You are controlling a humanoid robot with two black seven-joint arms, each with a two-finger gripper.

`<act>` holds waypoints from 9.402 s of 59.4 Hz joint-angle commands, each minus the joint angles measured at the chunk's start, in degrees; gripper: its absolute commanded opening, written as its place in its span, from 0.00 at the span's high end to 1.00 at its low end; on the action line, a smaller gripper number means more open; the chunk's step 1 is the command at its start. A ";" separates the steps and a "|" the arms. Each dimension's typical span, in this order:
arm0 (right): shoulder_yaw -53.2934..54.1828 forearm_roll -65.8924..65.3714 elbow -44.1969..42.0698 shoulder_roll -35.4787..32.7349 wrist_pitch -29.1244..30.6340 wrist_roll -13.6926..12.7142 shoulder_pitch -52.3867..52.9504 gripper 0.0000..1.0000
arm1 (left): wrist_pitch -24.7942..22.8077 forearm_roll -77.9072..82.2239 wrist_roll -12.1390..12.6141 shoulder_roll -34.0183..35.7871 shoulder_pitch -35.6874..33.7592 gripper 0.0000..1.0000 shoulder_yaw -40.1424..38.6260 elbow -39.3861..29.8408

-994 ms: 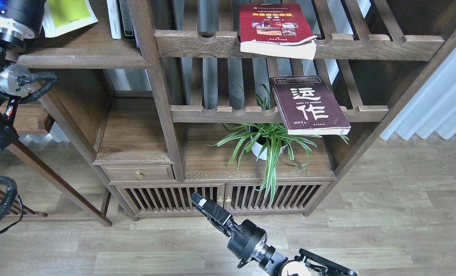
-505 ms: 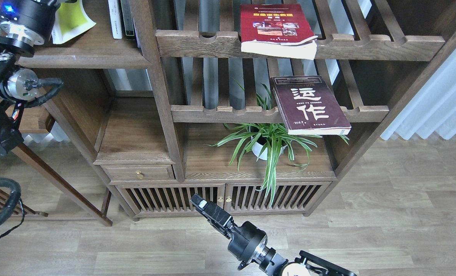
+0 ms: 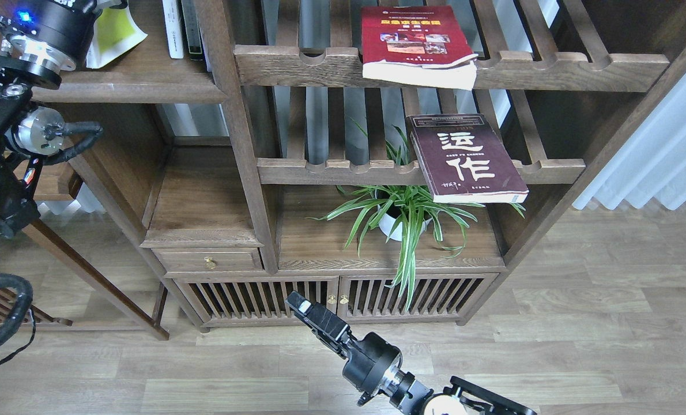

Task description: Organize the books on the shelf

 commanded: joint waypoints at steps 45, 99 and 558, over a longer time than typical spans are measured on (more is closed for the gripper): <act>0.17 -0.70 -0.09 0.00 0.00 0.00 0.00 0.26 | 0.67 -0.44 0.00 -0.17 -0.61 0.57 -1.18 -8.46; 13.62 1.40 4.56 0.00 0.00 0.79 -0.35 0.25 | -0.65 -17.22 0.00 4.31 2.38 0.01 -9.61 -29.28; 14.50 7.38 12.47 0.00 0.00 -2.20 -7.91 0.97 | -17.49 -61.87 29.93 -4.83 50.46 0.02 11.66 -41.77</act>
